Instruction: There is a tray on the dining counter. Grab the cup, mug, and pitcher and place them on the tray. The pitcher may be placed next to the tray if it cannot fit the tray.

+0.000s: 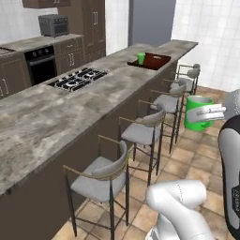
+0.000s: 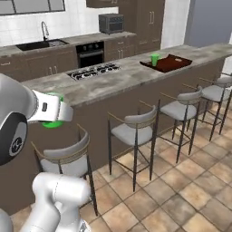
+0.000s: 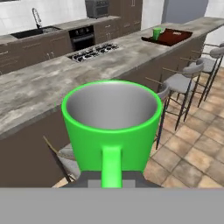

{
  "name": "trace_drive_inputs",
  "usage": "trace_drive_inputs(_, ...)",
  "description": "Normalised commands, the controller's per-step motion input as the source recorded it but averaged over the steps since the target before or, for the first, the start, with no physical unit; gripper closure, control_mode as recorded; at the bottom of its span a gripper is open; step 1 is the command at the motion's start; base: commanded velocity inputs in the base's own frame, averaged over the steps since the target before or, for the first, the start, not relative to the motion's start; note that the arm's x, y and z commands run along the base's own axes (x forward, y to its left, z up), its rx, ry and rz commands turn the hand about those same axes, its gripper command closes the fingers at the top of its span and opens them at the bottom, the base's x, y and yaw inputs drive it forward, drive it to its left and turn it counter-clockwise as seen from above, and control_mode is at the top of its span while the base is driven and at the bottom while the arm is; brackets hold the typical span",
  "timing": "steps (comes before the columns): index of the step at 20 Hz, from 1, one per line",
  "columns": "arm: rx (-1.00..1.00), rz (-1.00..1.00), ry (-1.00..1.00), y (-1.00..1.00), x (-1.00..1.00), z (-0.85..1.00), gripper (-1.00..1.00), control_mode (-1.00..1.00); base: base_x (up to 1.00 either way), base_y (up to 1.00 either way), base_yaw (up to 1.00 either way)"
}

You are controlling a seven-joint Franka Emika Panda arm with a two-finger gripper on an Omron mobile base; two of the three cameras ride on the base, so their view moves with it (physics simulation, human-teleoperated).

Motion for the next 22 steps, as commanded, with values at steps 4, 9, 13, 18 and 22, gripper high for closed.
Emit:
trace_drive_inputs(4, 0.00, 0.00, 0.00, 0.00, 0.00, 0.00, 1.00, 1.00, 0.45, -1.00, 0.44)
trace_drive_inputs(9, 0.00, 0.00, 0.00, 0.00, 0.00, 0.00, 1.00, 1.00, 0.47, -1.00, 0.47)
trace_drive_inputs(13, 0.00, 0.00, 0.00, 0.00, 0.00, 0.00, 1.00, 1.00, 0.44, -1.00, 0.50)
trace_drive_inputs(18, 0.00, 0.00, 0.00, 0.00, 0.00, 0.00, 1.00, 1.00, 0.27, -1.00, 0.49)
trace_drive_inputs(22, 0.00, 0.00, 0.00, 0.00, 0.00, 0.00, 1.00, 1.00, 0.17, -0.97, 0.47)
